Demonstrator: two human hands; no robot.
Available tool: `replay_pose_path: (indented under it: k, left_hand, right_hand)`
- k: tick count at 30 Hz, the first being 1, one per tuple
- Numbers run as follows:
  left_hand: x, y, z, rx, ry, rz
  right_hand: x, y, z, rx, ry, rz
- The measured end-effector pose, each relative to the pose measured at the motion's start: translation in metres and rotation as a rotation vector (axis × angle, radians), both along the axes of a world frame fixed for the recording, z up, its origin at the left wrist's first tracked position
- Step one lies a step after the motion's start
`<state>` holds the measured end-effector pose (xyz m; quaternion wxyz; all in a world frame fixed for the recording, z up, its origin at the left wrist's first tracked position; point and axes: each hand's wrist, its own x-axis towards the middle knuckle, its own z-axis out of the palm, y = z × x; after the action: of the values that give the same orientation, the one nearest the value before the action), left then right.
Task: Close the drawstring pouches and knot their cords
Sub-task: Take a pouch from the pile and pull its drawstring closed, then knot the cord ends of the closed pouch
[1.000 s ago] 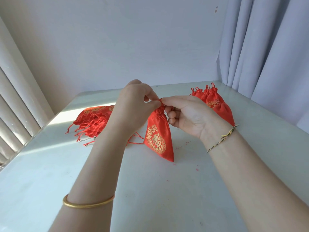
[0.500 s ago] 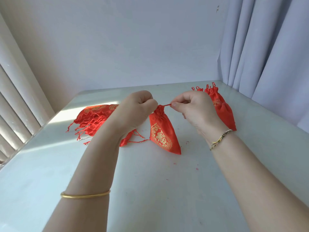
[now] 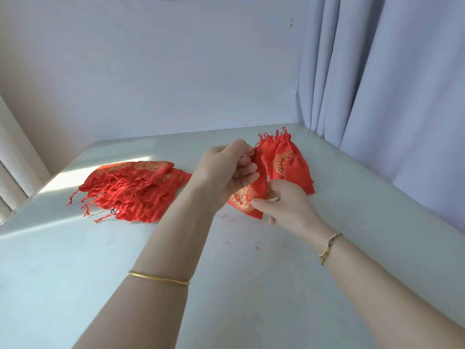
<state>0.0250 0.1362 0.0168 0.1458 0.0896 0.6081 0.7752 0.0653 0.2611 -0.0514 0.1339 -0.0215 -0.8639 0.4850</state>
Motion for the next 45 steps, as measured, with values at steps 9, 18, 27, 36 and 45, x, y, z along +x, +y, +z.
replay_pose_path:
  k: [9, 18, 27, 36, 45]
  left_hand:
    - [-0.007, 0.063, -0.053, -0.663, 0.262, -0.017]
    - [-0.031, 0.096, -0.076, -0.837, 0.387, 0.014]
    - [-0.033, 0.007, -0.061, -0.734, 0.398, 0.297]
    - [-0.051, -0.128, -0.057, -1.228, 0.473, 0.74]
    - [-0.079, -0.137, -0.055, -1.509, 0.663, 0.679]
  right_hand:
    - [-0.012, 0.1, 0.005, 0.088, -0.136, -0.2]
    - [-0.05, 0.105, -0.01, 0.067, -0.075, -0.402]
    - [-0.023, 0.046, -0.003, 0.153, 0.32, -0.583]
    - [-0.053, -0.091, 0.01, -0.192, 0.013, 0.029]
    - [-0.066, -0.095, -0.006, -0.18, -0.046, 0.068]
